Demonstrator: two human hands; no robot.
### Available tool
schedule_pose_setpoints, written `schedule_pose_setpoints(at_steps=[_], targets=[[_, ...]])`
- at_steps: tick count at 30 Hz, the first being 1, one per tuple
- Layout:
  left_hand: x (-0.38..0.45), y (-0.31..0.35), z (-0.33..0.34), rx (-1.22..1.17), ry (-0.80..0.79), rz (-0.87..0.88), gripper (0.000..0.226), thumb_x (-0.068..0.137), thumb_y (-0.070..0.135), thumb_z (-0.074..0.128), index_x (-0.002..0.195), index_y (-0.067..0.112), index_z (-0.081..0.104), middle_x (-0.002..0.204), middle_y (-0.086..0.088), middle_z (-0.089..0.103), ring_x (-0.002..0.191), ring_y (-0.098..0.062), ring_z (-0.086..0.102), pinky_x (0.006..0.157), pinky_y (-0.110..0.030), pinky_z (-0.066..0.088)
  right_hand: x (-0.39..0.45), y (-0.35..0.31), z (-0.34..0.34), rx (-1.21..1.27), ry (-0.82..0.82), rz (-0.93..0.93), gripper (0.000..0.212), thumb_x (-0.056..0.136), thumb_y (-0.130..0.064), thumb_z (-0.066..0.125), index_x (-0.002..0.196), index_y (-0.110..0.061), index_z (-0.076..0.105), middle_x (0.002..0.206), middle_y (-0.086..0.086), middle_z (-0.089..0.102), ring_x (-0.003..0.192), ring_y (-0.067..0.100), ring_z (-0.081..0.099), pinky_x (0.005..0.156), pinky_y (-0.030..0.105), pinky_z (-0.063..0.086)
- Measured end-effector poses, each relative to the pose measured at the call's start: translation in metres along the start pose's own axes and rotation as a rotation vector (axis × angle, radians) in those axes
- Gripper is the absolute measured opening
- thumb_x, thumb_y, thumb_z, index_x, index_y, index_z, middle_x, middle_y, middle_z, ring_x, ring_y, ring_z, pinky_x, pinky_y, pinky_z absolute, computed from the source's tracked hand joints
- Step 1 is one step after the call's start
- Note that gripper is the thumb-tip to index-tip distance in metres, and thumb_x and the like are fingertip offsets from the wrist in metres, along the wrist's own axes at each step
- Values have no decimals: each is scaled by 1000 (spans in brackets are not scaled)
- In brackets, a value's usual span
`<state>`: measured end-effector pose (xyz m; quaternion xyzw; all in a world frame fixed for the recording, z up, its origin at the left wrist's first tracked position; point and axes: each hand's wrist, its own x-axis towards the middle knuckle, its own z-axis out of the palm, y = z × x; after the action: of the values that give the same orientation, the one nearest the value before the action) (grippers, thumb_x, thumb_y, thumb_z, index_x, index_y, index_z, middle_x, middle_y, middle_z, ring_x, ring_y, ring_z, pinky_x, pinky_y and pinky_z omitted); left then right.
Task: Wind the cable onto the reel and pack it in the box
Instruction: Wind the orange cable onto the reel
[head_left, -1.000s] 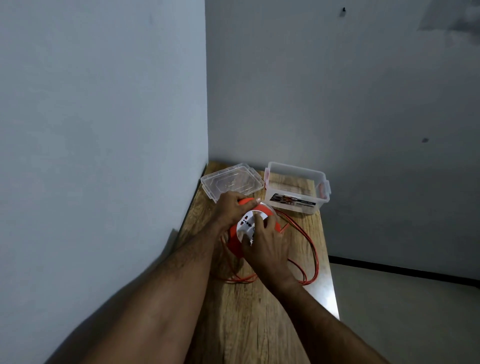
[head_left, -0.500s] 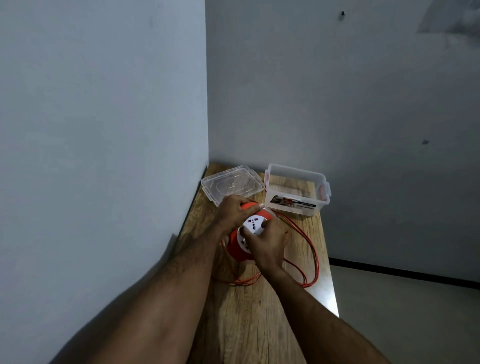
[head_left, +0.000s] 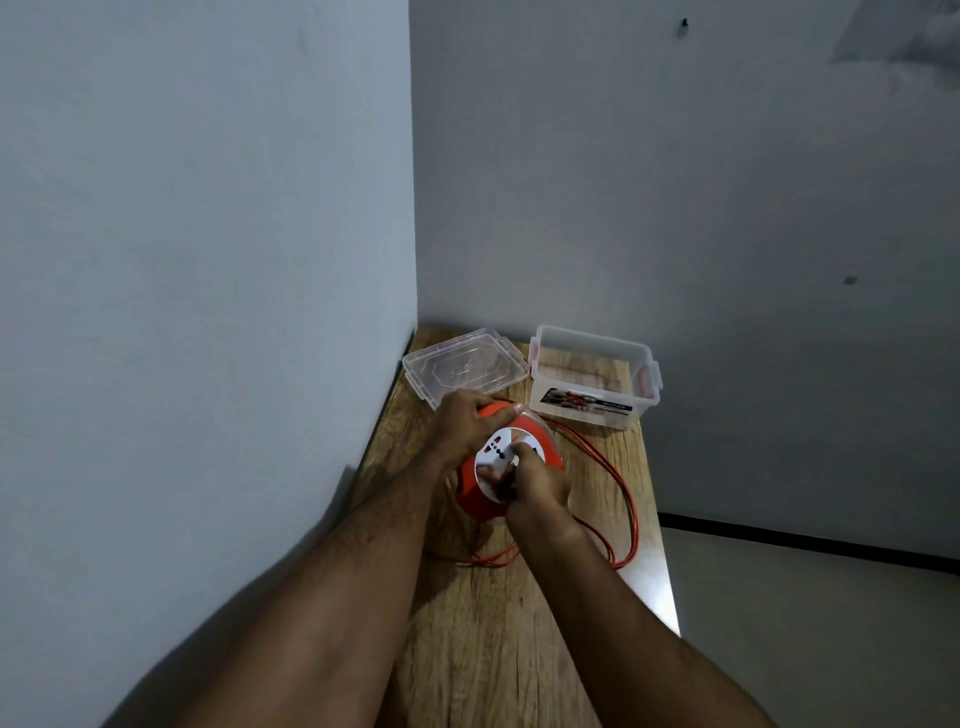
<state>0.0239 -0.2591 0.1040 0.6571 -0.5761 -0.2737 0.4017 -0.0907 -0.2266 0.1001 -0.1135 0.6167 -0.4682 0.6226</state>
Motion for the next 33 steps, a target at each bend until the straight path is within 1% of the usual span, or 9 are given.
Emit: schedule_pose_setpoints(at_steps=[3, 5, 6, 9, 13, 23, 27, 29, 33], targets=[[0, -3, -3, -26, 9, -22, 46, 87, 55, 73, 107, 14, 79, 101, -3, 80, 81, -8, 73, 78, -34, 64, -8, 0, -24, -750, 16, -942, 22, 86, -21, 73, 106, -18, 64, 94, -1, 71, 81, 12, 70, 66, 24, 55], [1, -3, -4, -36, 14, -19, 46, 87, 54, 73, 109, 14, 79, 103, -4, 80, 84, -10, 73, 80, -34, 64, -4, 3, -35, -1124, -69, -1255, 36, 89, -33, 69, 122, -22, 59, 110, -3, 70, 91, 10, 67, 75, 23, 53], [2, -2, -4, -33, 14, -24, 47, 88, 54, 73, 111, 13, 79, 105, -5, 79, 86, -11, 73, 81, -33, 63, 2, 7, -37, -1251, -108, -1257, 46, 91, -40, 65, 131, -22, 53, 120, -1, 68, 98, 12, 68, 82, 28, 54], [2, 2, -2, -12, -3, -36, 50, 90, 54, 71, 116, 12, 76, 112, -7, 77, 87, -13, 70, 81, -27, 60, 10, 16, -37, -1348, -124, -1165, 66, 94, -56, 54, 146, -21, 38, 133, 3, 64, 110, 16, 67, 97, 41, 54], [0, 5, 2, -4, -25, -18, 51, 90, 52, 71, 121, 12, 73, 119, -8, 75, 90, -12, 65, 81, -25, 55, 7, 16, -31, -1336, -93, -1098, 73, 93, -58, 57, 149, -16, 36, 130, 4, 66, 110, 20, 68, 95, 44, 56], [1, 5, -5, 6, -40, -1, 45, 87, 57, 72, 104, 16, 80, 98, -2, 79, 84, -12, 73, 77, -31, 62, 6, 9, -27, -881, -88, -1016, 48, 72, -47, 82, 105, -22, 60, 96, -12, 60, 91, 9, 61, 75, 31, 58], [-1, 9, -1, 39, -2, 17, 45, 87, 57, 72, 98, 14, 80, 92, -2, 78, 79, -11, 70, 69, -26, 57, 4, 8, -12, -578, 66, -619, 41, 70, -44, 88, 79, -17, 59, 83, -3, 66, 87, 22, 70, 73, 39, 61], [-2, 11, 1, 65, 5, 32, 44, 88, 56, 72, 95, 13, 80, 88, -2, 77, 76, -12, 68, 67, -26, 54, 7, 9, -4, -324, 129, -259, 63, 65, -45, 92, 104, -5, 63, 109, 13, 69, 99, 31, 69, 80, 48, 61], [-4, 10, 5, 68, 20, 56, 43, 88, 54, 72, 95, 13, 81, 88, -4, 78, 77, -15, 70, 74, -34, 60, 8, 2, 10, 245, -25, 197, 81, 91, -40, 70, 153, -9, 28, 157, 16, 35, 137, 35, 45, 92, 40, 52]])
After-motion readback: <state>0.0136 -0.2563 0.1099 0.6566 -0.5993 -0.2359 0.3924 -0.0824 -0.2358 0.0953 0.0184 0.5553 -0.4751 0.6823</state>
